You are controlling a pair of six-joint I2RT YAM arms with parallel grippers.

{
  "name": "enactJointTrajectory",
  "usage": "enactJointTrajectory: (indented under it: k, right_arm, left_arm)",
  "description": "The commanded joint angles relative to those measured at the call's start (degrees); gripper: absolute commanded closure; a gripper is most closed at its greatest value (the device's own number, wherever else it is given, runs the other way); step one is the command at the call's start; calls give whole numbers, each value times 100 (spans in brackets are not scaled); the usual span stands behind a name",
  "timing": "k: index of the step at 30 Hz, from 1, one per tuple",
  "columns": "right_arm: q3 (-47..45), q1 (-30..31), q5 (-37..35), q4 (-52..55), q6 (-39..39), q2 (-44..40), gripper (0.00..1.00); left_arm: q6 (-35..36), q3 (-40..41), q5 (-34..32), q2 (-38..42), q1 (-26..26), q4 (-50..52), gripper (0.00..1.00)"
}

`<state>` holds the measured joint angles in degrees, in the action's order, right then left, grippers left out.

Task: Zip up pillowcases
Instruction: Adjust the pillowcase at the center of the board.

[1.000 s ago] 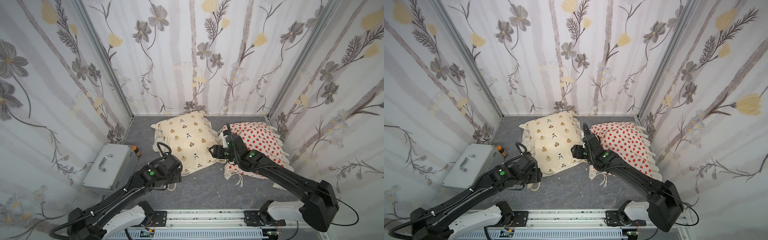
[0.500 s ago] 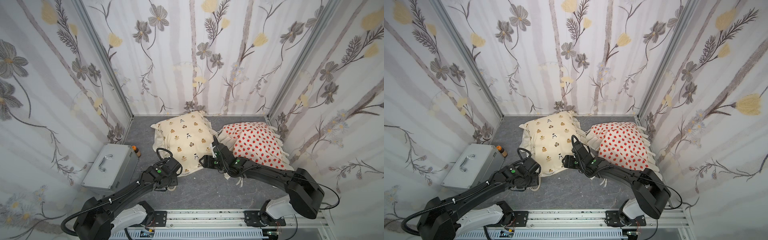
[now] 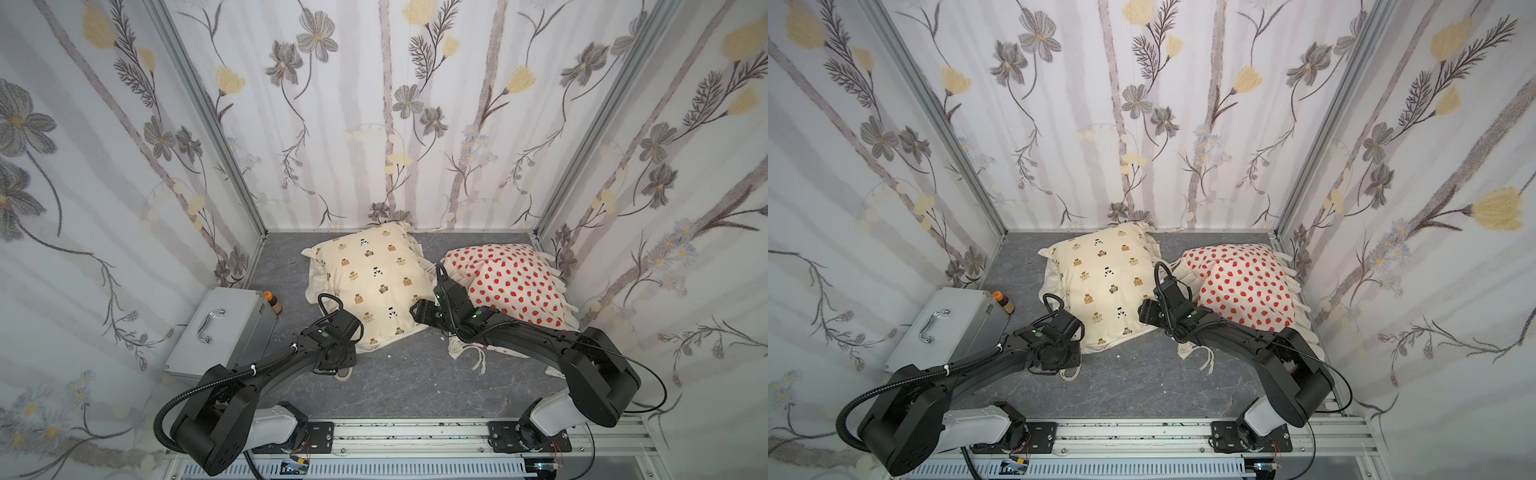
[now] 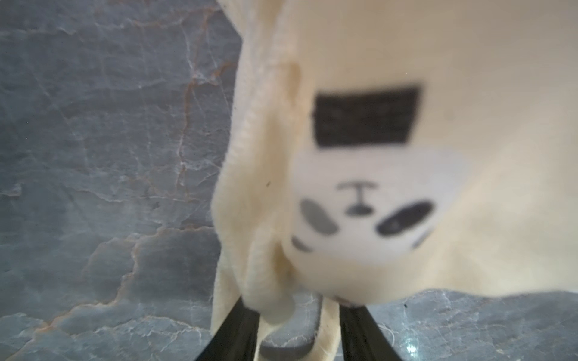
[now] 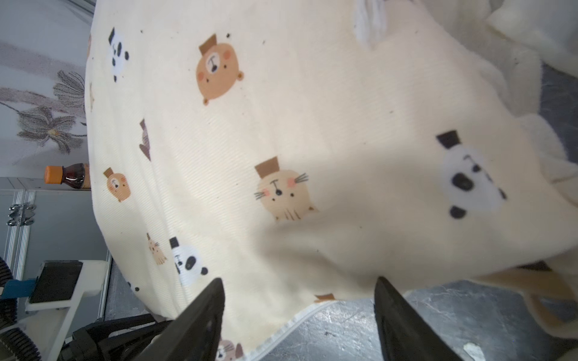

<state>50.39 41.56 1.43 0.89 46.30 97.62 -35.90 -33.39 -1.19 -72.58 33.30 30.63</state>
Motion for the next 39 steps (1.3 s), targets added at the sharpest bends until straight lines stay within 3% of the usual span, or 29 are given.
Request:
enactJointTrajectory:
  k: [1,12,25,30,34,37,39]
  right_arm:
    - [158,-76,-91,-371,-142,169,27]
    - [278,-217,-235,-464,-306,413,28]
    - [835,-417,-296,-732,-630,984,27]
    - [1377,-709,-273,-739,-993,1428,27]
    - [1825,-857,-276,-604,-1237,1585,26]
    - [1937,-849,-378,-286,-1326,1400,25]
    - [1824,-813,-348,-96,-1287,1161,24]
  left_arm:
    - [126,52,74,1,-51,-286,58]
    - [27,152,-238,160,-337,-419,53]
    - [376,350,741,144,-396,-1026,89]
    - [271,483,1064,499,-293,-1050,94]
    - [70,463,1122,640,12,-899,93]
    - [-37,303,673,870,38,-285,90]
    - [-71,189,363,1000,29,51,77]
